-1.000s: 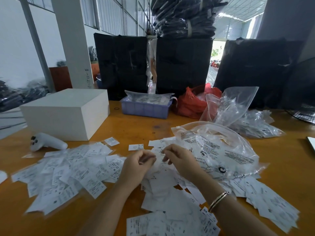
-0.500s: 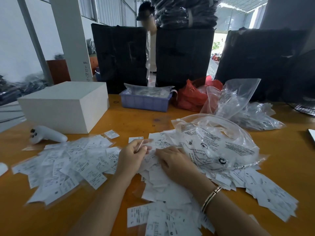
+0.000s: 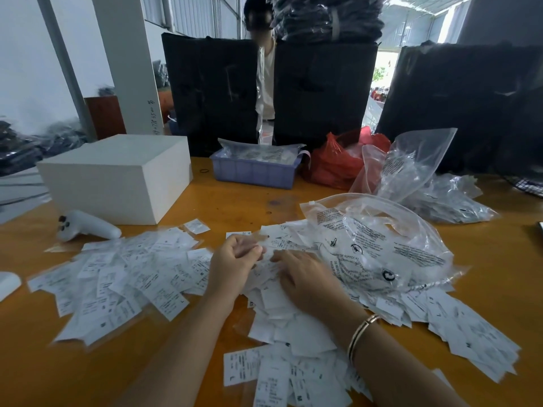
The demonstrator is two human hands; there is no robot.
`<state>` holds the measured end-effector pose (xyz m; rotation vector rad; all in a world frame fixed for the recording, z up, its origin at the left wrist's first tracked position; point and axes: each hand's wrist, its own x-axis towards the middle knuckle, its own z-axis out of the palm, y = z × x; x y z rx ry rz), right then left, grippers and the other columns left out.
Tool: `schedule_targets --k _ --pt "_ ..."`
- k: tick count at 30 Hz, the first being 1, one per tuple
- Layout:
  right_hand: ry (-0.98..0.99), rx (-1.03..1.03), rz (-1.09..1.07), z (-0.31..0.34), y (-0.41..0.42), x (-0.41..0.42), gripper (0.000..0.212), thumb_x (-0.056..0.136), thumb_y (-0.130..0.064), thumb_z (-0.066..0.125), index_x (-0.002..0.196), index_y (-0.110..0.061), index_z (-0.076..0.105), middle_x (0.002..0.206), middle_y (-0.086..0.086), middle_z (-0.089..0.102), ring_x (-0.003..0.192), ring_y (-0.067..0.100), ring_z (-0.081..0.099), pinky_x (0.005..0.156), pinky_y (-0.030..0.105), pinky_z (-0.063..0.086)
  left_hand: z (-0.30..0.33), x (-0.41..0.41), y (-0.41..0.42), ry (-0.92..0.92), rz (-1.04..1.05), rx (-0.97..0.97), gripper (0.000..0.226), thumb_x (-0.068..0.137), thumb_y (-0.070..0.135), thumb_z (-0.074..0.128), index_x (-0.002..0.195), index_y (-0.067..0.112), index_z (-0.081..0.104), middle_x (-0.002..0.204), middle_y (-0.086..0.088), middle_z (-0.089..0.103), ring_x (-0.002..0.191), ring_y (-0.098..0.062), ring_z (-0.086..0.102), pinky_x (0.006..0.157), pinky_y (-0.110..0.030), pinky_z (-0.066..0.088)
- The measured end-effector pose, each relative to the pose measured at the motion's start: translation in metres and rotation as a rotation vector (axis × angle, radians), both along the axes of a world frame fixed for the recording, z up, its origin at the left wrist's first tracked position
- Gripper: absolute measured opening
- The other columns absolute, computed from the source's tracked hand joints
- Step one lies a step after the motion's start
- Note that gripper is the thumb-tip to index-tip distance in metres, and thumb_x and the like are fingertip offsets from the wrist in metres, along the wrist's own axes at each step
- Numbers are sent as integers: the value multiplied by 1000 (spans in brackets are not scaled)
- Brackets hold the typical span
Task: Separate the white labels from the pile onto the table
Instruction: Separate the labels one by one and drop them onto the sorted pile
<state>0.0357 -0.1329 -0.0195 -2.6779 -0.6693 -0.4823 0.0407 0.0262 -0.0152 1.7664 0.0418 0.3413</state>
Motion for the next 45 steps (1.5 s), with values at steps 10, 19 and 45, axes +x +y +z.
schedule_targets --k 10,19,45 --pt "-48 34 31 2 -4 1 25 97 -21 45 110 -17 66 107 0 67 99 19 60 88 28 38 2 1 -1 -7 -83 -185 20 94 19 57 86 28 72 80 12 73 79 -5 69 58 -15 52" --pt "-73 -16 50 -2 -1 -1 28 91 -21 49 111 -22 68 105 -3 68 100 18 60 91 31 35 3 0 -1 -25 -66 -191 12 93 15 59 91 23 68 82 12 74 77 -4 70 58 -15 53" --pt "221 804 41 14 -11 -10 15 89 -29 62 83 -40 70 81 -16 70 77 -1 61 69 16 47 6 -10 -8 -10 -331 -100 15 93 19 59 90 26 72 82 9 74 77 -6 69 63 -14 53"
